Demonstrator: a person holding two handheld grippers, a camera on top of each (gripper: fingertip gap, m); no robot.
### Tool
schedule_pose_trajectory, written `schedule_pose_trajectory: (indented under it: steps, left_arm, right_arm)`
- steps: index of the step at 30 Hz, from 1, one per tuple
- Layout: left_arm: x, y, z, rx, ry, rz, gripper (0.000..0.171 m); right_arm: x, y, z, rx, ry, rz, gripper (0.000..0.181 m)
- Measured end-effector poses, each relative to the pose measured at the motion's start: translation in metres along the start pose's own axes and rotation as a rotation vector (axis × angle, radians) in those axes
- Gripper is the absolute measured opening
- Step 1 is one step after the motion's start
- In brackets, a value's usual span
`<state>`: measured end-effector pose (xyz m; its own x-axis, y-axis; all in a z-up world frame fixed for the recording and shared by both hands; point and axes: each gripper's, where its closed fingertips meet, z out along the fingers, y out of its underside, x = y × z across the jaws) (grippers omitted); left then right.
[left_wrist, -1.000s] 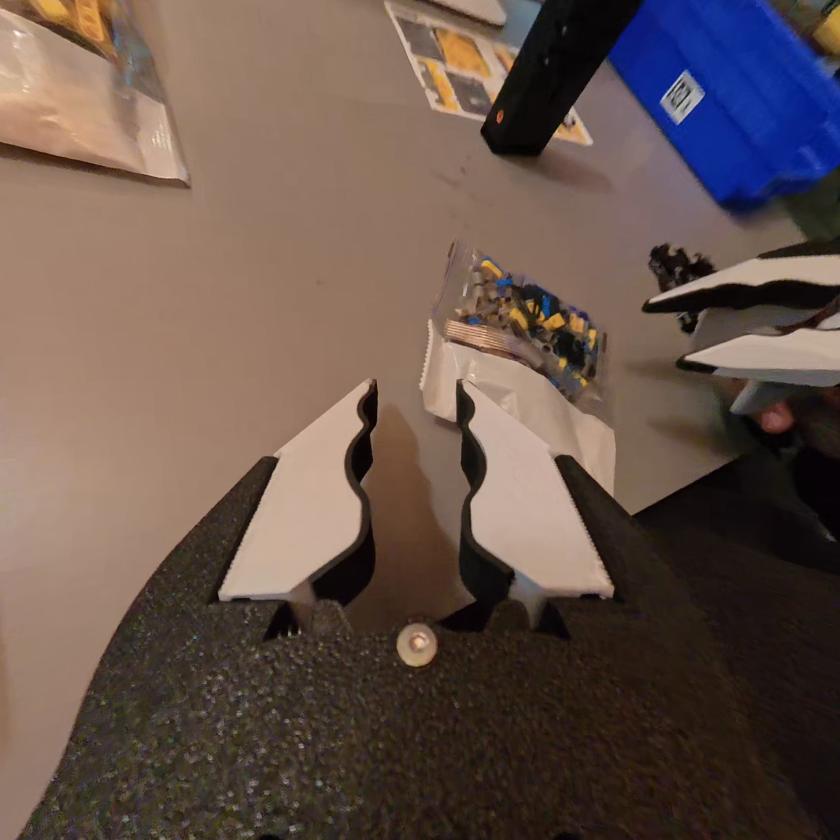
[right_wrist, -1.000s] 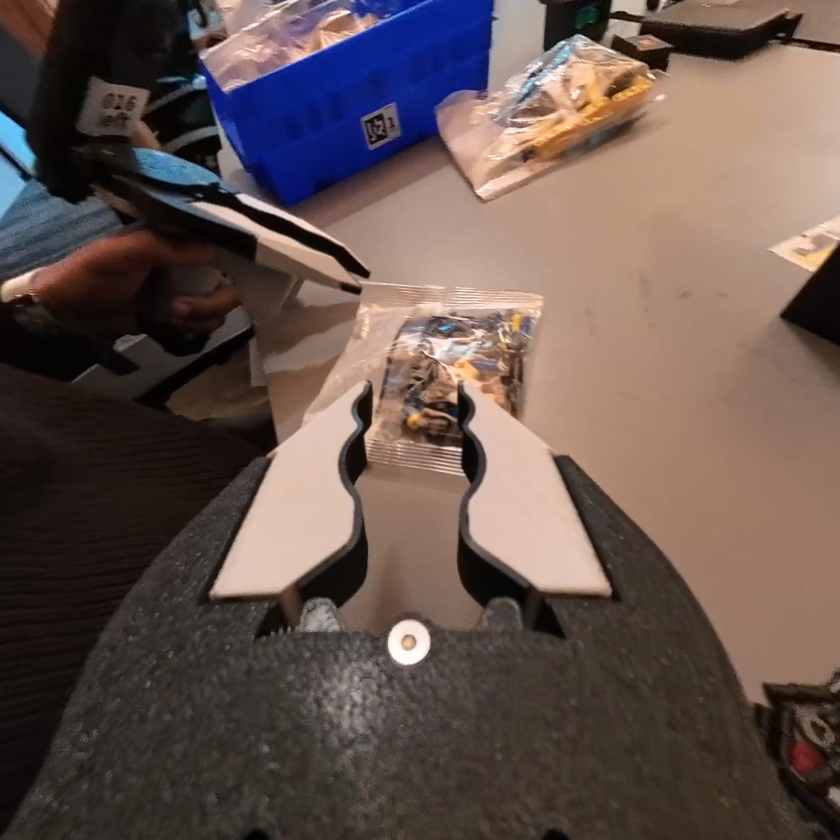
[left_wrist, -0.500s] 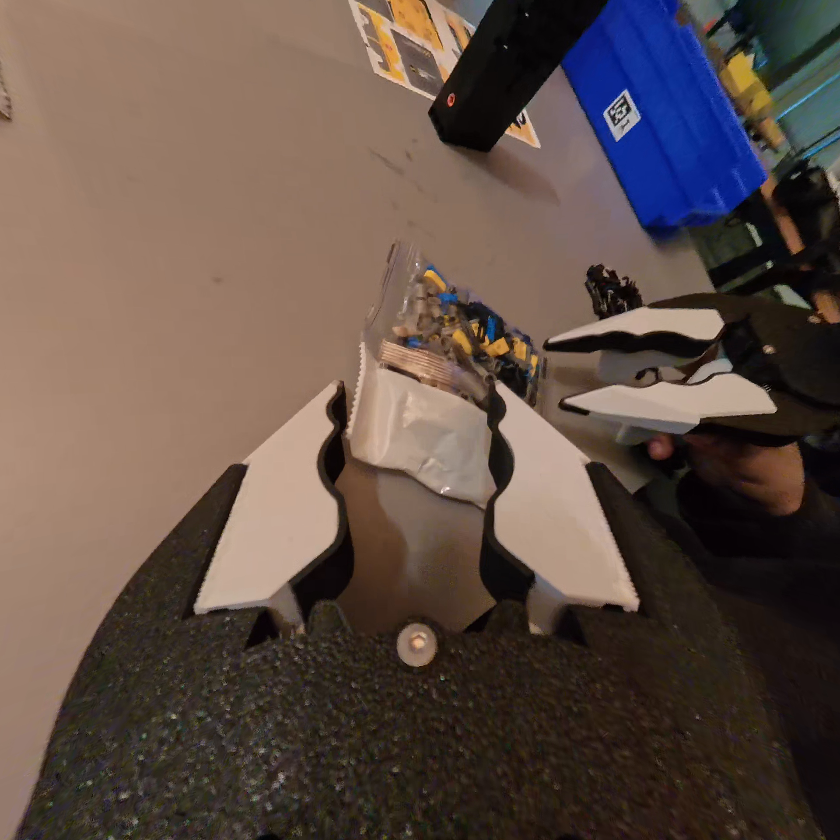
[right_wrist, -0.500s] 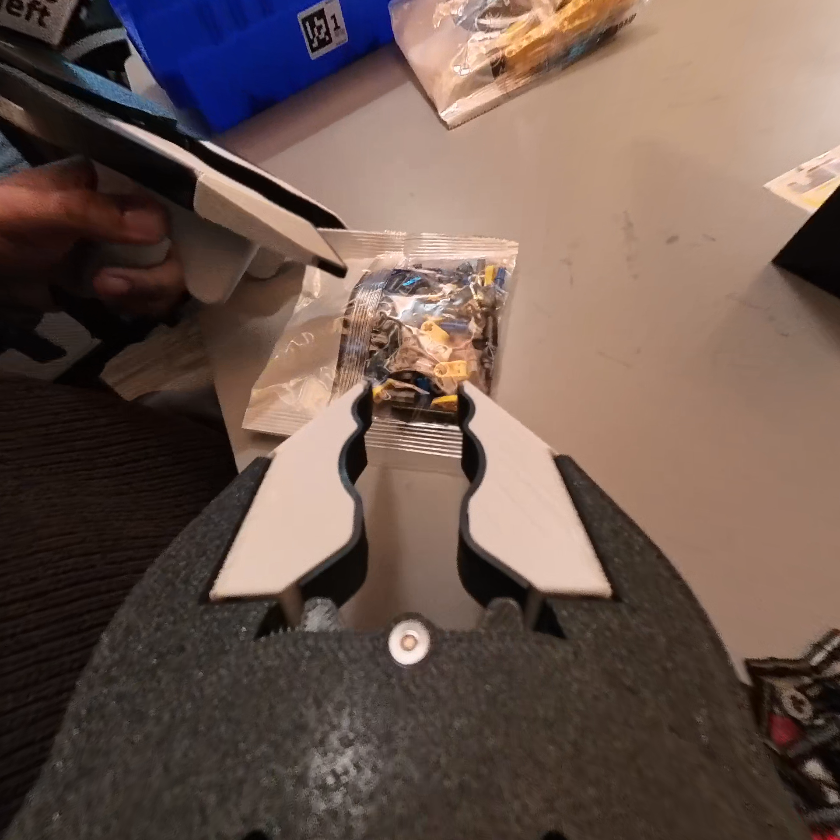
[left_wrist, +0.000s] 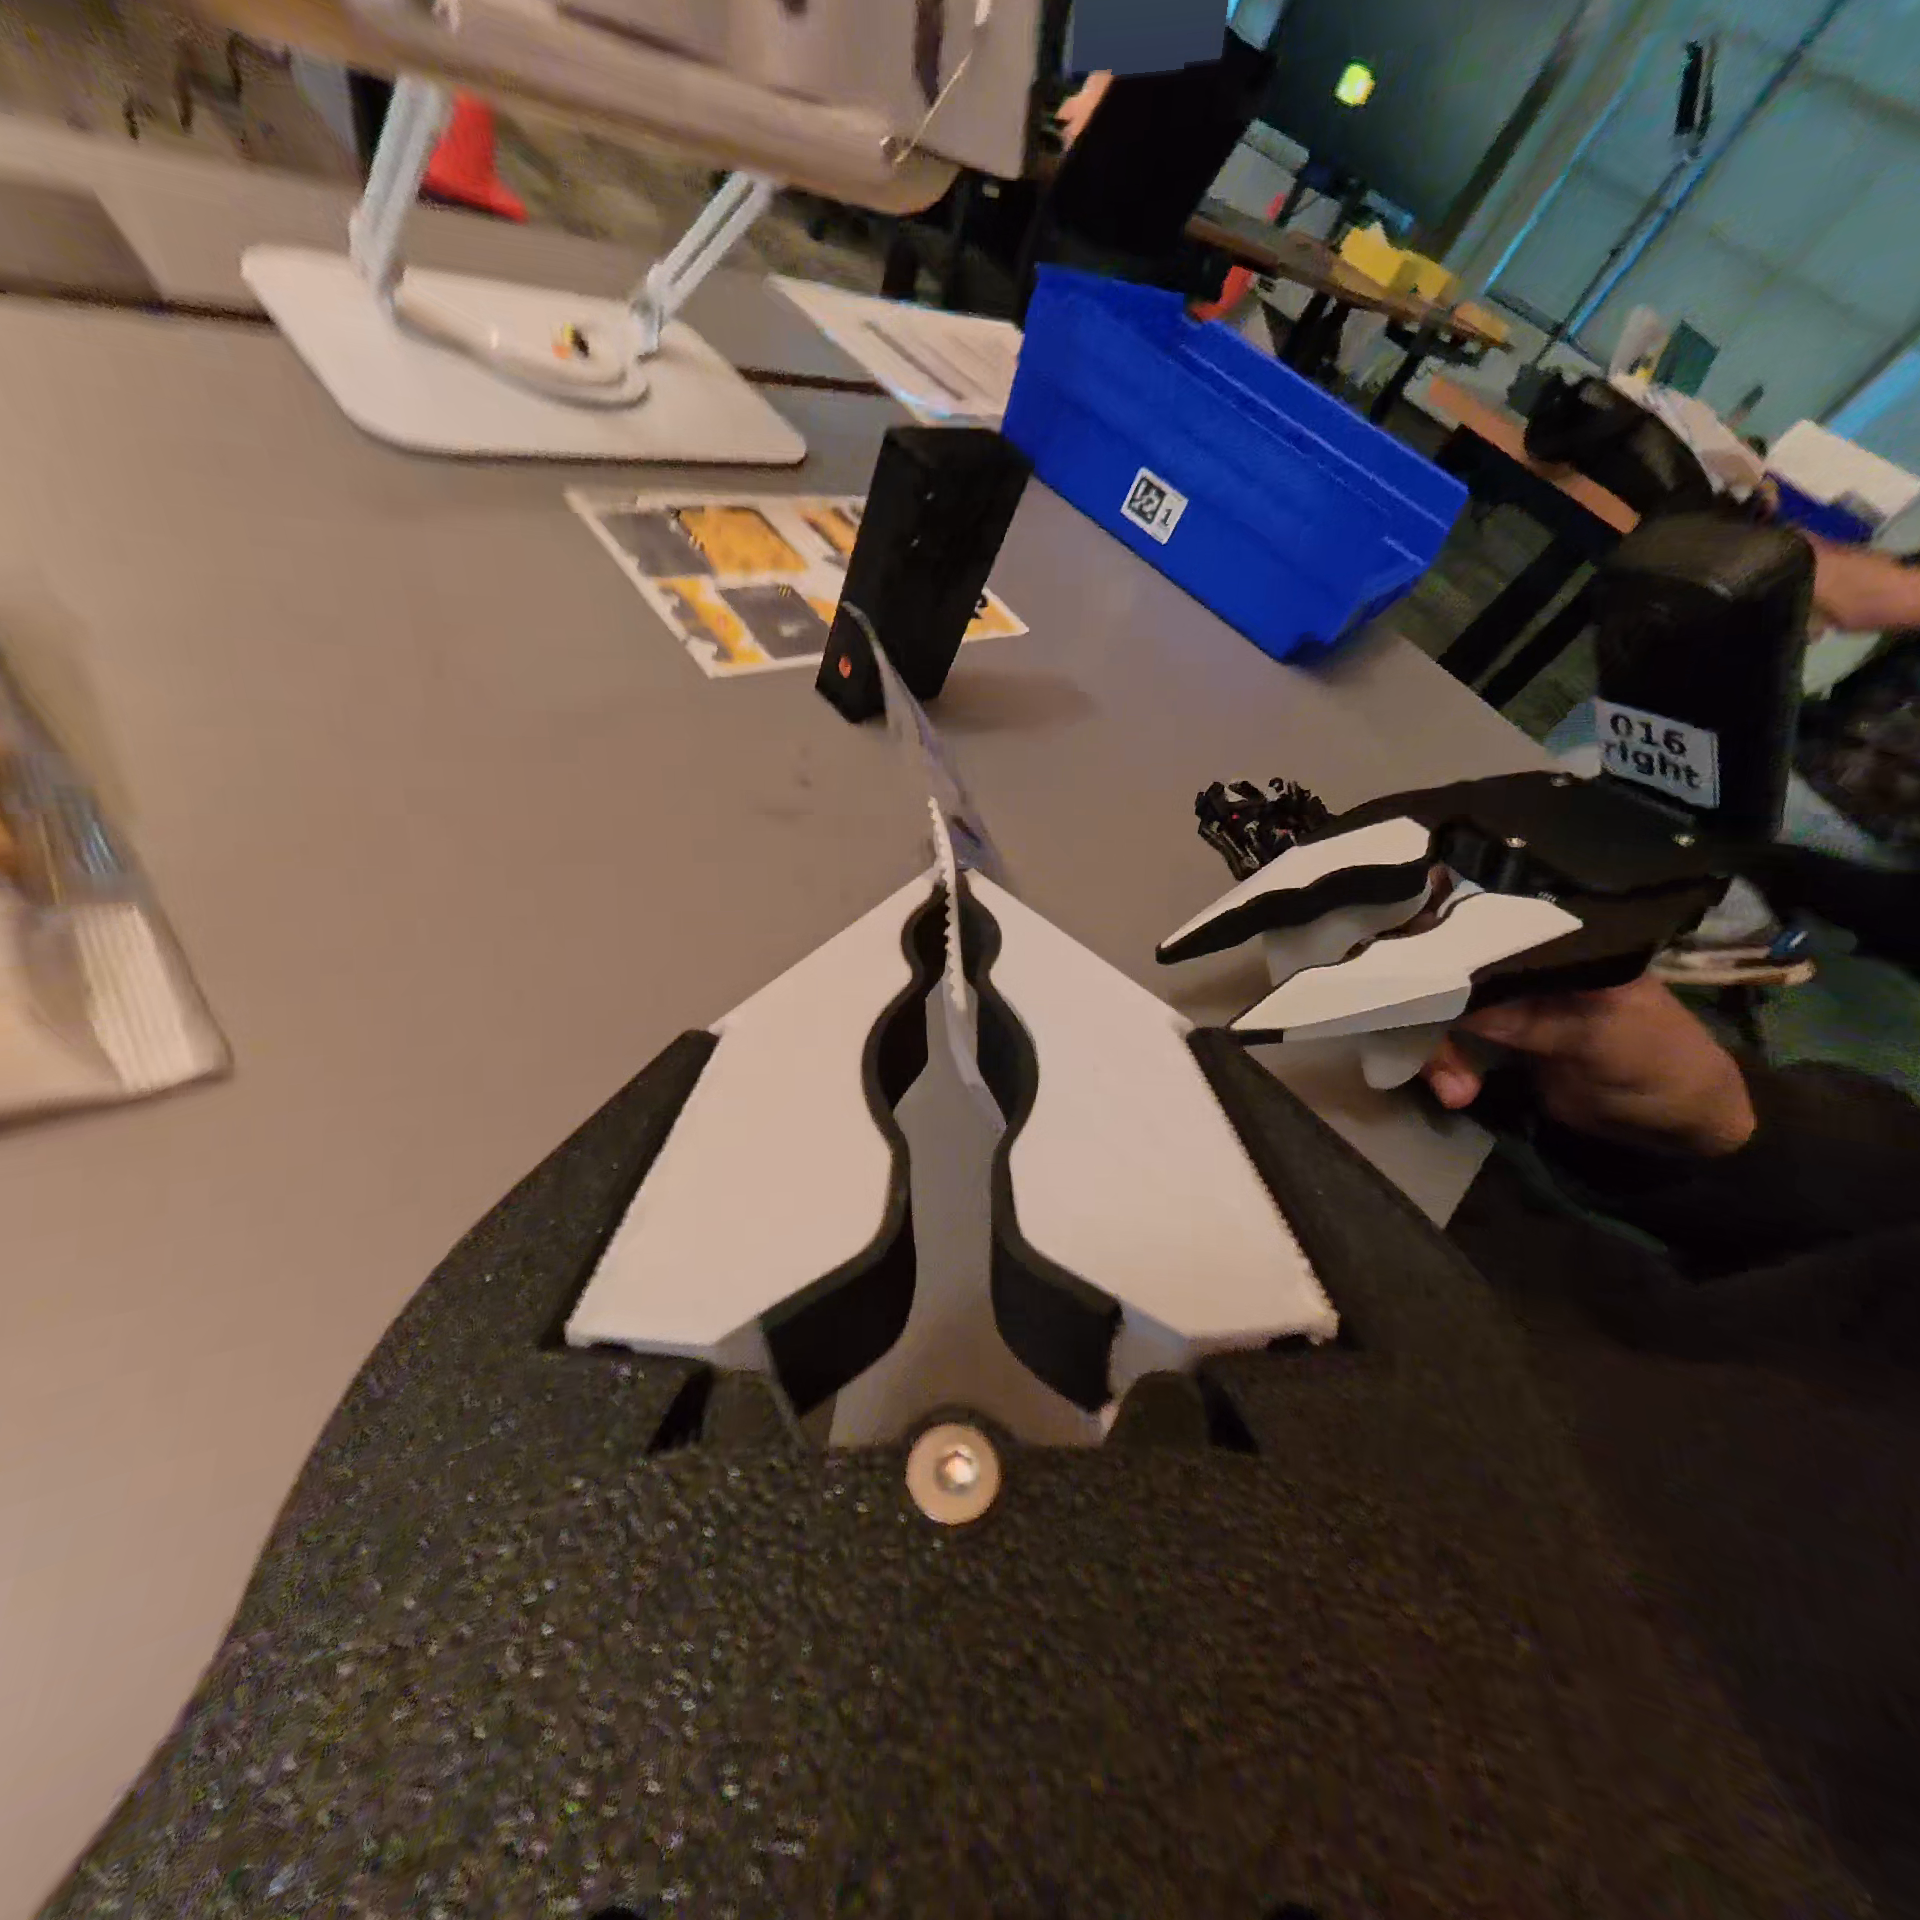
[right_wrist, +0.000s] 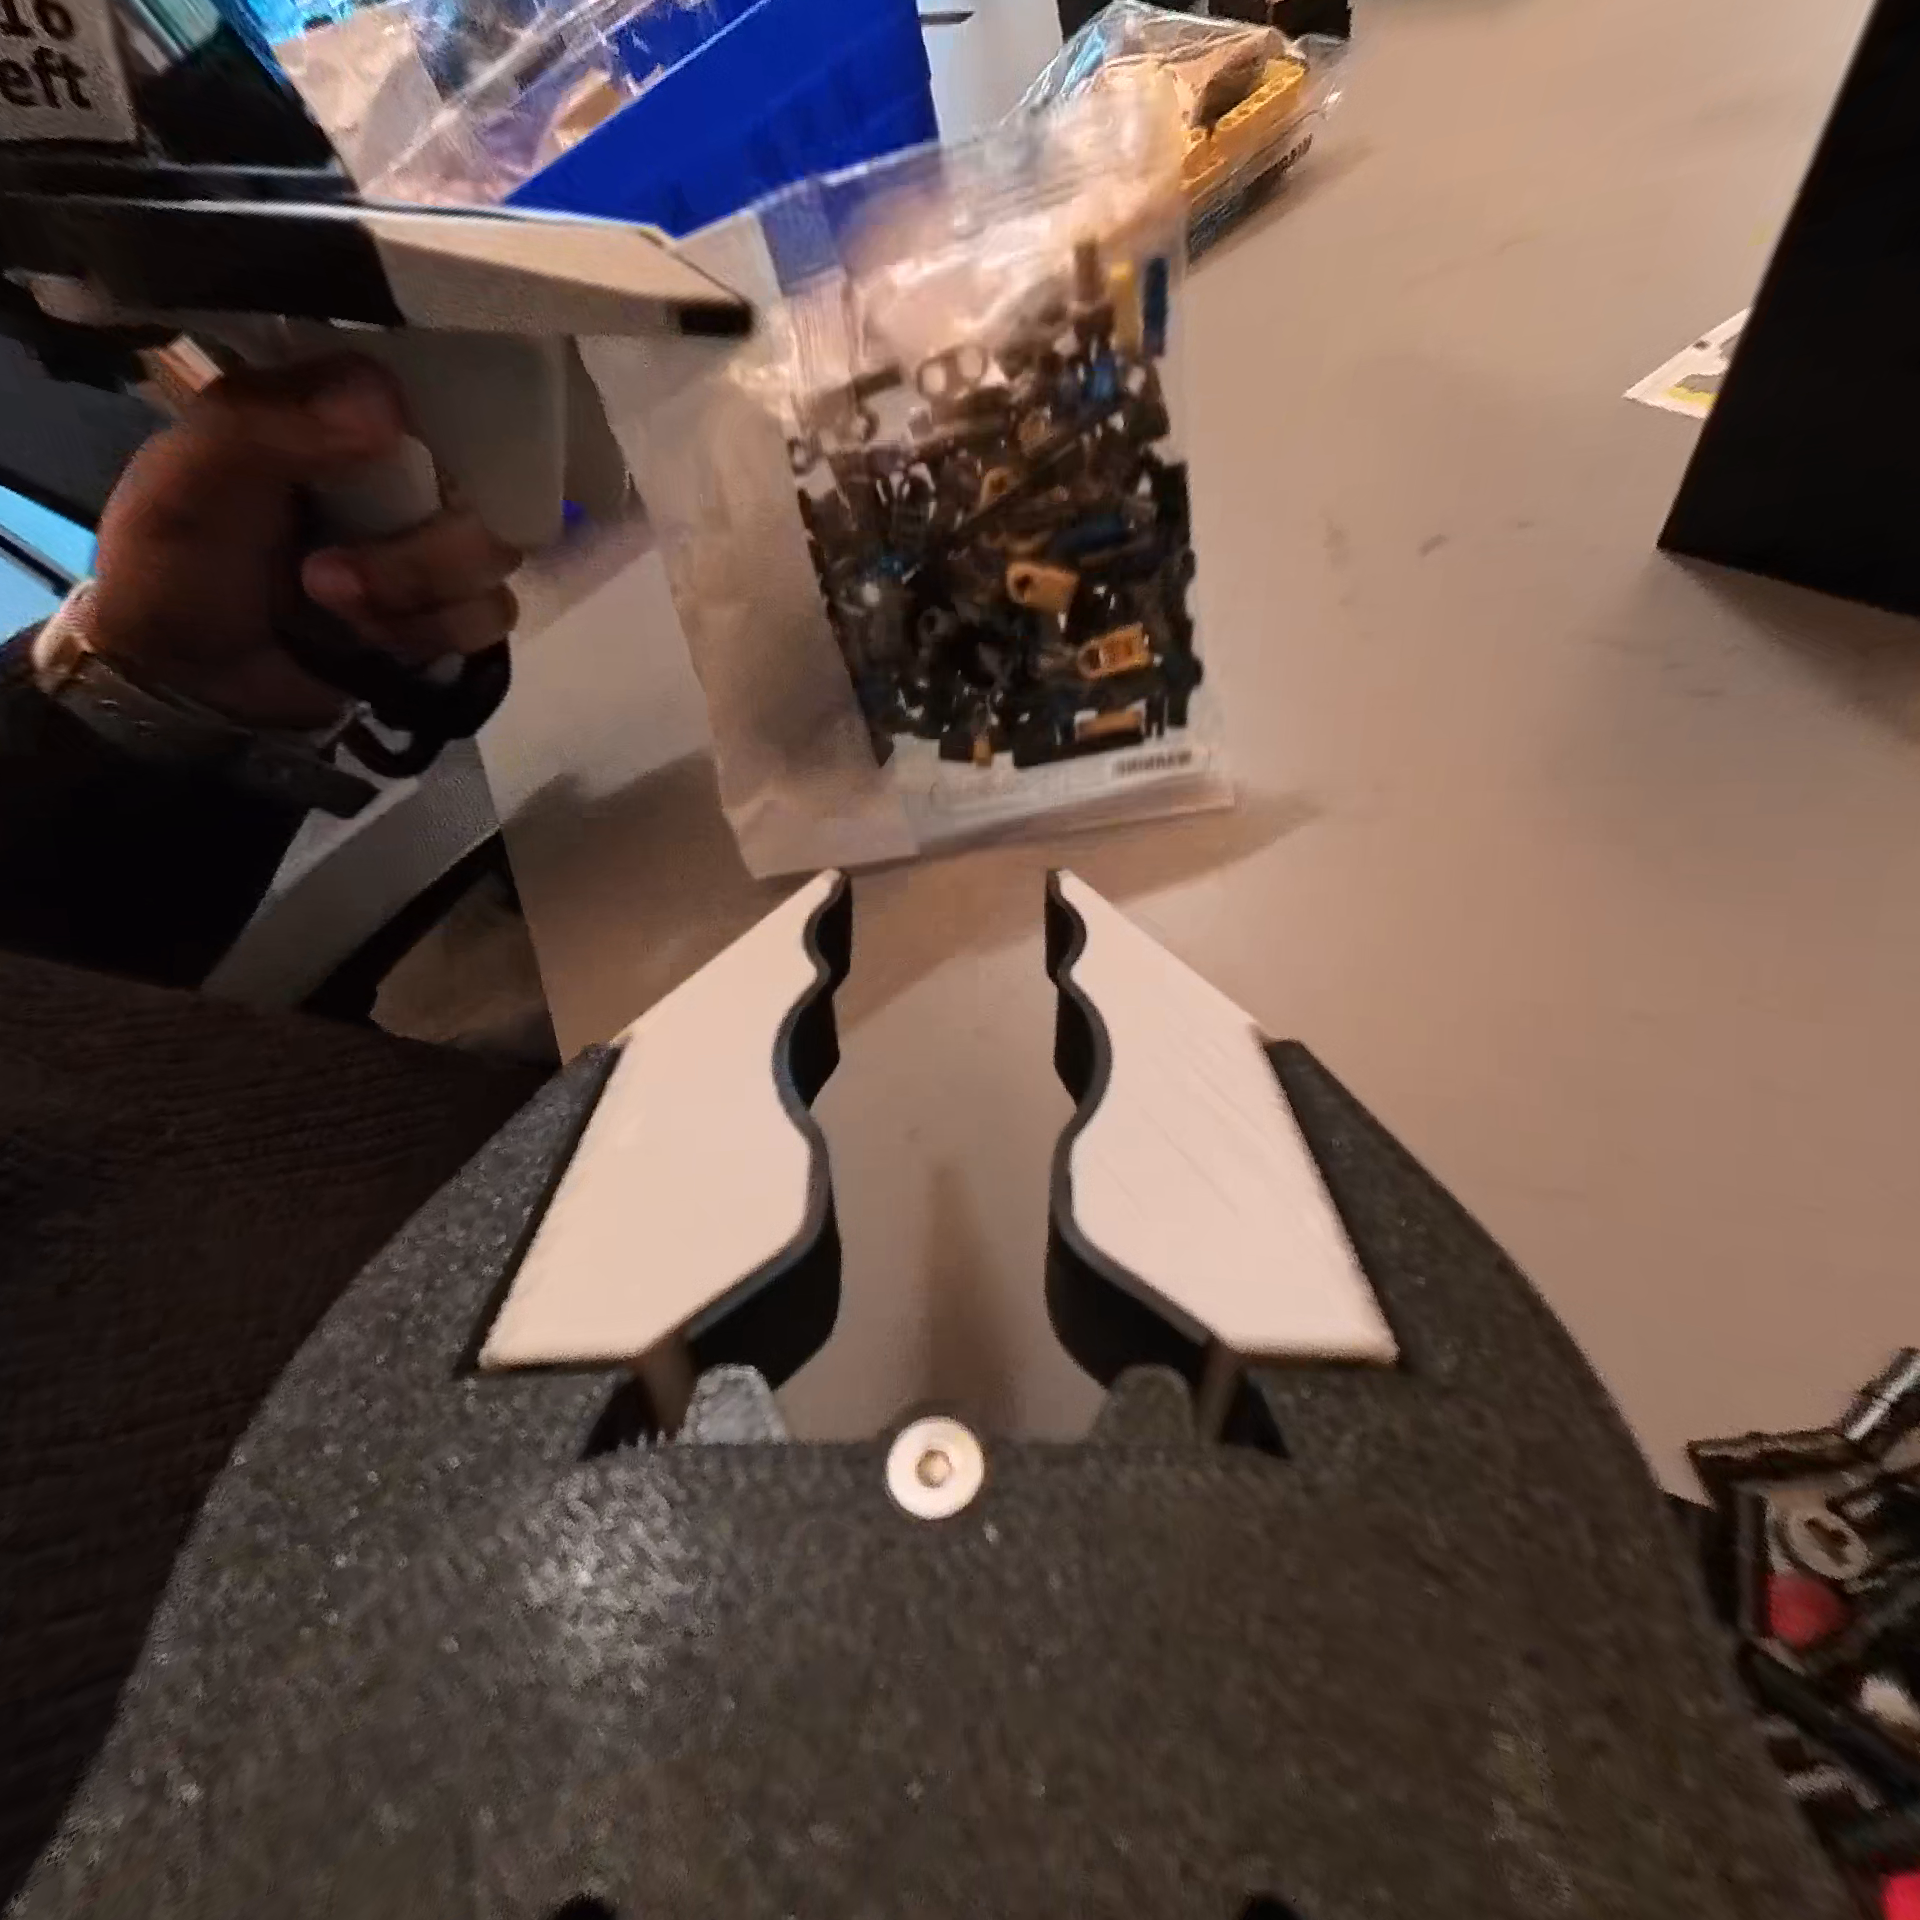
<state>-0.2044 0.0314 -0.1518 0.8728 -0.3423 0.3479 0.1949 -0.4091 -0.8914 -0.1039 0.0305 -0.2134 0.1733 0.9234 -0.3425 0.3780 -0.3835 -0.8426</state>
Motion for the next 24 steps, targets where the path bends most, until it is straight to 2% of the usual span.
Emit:
schedule_pose_trajectory:
  steps: [4, 7, 17, 22, 24]
  left_arm:
    - [0.004, -0.007, 0.000, -0.034, -0.001, 0.163, 0.000]
    - [0.005, -0.006, -0.001, -0.058, -0.009, 0.226, 0.000]
    - [0.004, -0.004, -0.005, -0.071, 0.001, 0.220, 0.000]
    - [0.002, -0.001, -0.002, -0.076, 0.070, 0.115, 0.000]
    - [-0.009, 0.006, 0.001, -0.103, 0.048, 0.095, 0.000]
  right_arm:
    - [0.001, -0.002, -0.001, 0.013, -0.007, 0.014, 0.036]
    - [0.000, -0.002, -0.001, 0.015, -0.012, 0.013, 0.037]
    - [0.000, -0.005, -0.004, 0.041, -0.035, 0.038, 0.036]
    - [0.000, -0.006, -0.005, 0.050, -0.034, 0.034, 0.036]
    - [0.000, -0.006, -0.005, 0.047, -0.032, 0.031, 0.036]
